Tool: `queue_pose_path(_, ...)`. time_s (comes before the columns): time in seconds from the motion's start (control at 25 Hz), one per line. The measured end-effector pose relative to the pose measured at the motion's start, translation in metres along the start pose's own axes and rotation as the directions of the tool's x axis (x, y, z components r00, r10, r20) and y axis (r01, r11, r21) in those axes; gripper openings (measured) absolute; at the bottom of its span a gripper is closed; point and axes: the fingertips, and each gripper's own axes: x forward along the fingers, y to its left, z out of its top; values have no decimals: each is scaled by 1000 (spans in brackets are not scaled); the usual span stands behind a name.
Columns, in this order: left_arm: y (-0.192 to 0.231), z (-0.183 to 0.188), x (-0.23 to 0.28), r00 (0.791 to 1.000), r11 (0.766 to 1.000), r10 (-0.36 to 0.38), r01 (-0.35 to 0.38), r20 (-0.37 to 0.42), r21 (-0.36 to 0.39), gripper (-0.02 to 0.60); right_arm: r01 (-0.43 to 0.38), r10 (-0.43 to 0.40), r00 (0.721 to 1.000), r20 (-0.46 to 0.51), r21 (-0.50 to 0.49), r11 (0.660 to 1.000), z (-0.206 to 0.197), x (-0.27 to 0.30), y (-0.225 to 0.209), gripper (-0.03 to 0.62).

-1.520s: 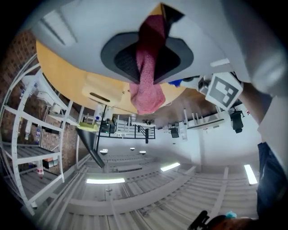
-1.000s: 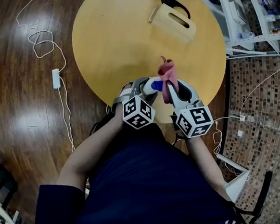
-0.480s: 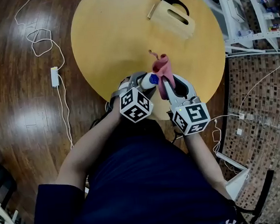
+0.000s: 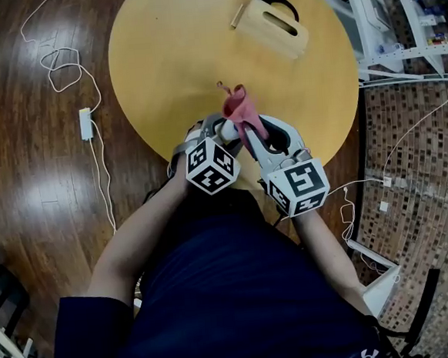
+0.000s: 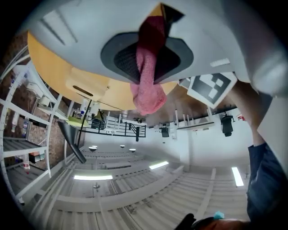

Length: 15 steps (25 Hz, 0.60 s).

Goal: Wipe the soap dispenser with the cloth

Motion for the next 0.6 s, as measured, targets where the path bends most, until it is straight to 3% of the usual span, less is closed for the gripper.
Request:
queue_pose_path(0.16, -3, 3, 4, 1000, 1000, -5, 5, -2, 6, 262, 72, -69, 997, -29, 136, 988, -27, -13, -38, 78)
queue_pose_path(0.28, -1, 0, 3, 1000, 1000, -5, 6, -7, 6, 262, 120, -112, 983, -145, 53, 991, -51, -14, -70, 78)
queue_pose_path(0.44, -3, 2, 5, 1000, 1000, -5, 5, -11, 6, 262, -61, 26, 967, -252, -129, 990, -65, -4, -57, 78)
queue_pose_path(0.6, -5, 4, 8, 1000, 1000, -17, 17, -14, 3, 262, -158, 127, 936, -329, -70, 985, -84, -18, -21, 77)
